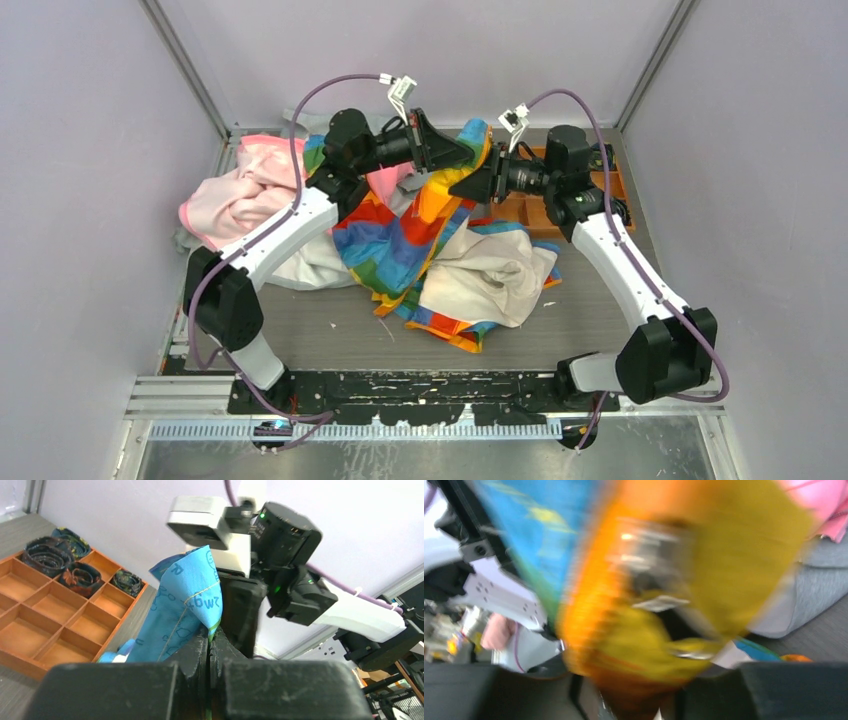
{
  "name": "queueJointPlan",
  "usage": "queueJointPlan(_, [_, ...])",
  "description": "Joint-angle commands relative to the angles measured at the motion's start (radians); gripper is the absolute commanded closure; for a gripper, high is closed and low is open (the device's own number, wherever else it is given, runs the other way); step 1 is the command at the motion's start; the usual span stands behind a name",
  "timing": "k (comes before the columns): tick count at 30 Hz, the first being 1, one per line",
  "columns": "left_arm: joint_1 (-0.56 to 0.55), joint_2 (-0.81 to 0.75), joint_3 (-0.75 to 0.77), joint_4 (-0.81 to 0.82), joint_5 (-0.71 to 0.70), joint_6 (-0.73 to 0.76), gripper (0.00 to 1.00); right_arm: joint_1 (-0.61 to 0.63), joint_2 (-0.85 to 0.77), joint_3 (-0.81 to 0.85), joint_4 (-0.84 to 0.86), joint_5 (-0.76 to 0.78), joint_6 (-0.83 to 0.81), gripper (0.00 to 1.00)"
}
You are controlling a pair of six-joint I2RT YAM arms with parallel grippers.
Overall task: Zip up the jacket
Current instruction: Flatten out the jacket at the center of the board.
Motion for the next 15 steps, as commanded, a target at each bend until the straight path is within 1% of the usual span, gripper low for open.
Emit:
queueJointPlan(1, [0.005,-0.007,0.072,0.144,-0.042,-0.051,1.0,-0.05,-0.032,-0.066,0.3,0.056,0.242,0.7])
queueJointPlan(2, [0.006,-0.002,0.074,0.135,-0.057,-0.053,1.0,-0.062,-0.036,-0.084,0.333,0.052,0.268,0.81])
queueJointPlan(3, [0.005,-0.001,0.075,0.122,-0.072,-0.053,0.97,-0.074,-0.039,-0.098,0.36,0.048,0.289,0.89])
queueJointPlan(4, [0.006,0.001,0.078,0.108,-0.087,-0.052,0.92,-0.085,-0.04,-0.105,0.374,0.044,0.309,0.94])
queueJointPlan(5, [0.01,0.0,0.078,0.092,-0.103,-0.051,0.86,-0.098,-0.042,-0.111,0.39,0.043,0.327,0.98])
queueJointPlan(6, [0.018,-0.004,0.075,0.074,-0.127,-0.051,0.76,-0.109,-0.044,-0.117,0.403,0.046,0.343,0.99])
queueJointPlan(8, [0.034,-0.037,0.05,0.03,-0.167,-0.035,0.64,-0.133,-0.043,-0.125,0.407,0.06,0.363,0.99])
queueJointPlan(10, [0.05,-0.097,-0.005,-0.026,-0.211,0.01,0.55,-0.156,-0.043,-0.132,0.402,0.086,0.375,0.99])
queueJointPlan(13, [0.056,-0.234,-0.132,-0.146,-0.301,0.13,0.43,-0.189,-0.037,-0.142,0.372,0.136,0.376,0.99])
queueJointPlan(15, [0.055,-0.337,-0.232,-0.24,-0.362,0.196,0.39,-0.199,-0.033,-0.148,0.334,0.186,0.353,0.99])
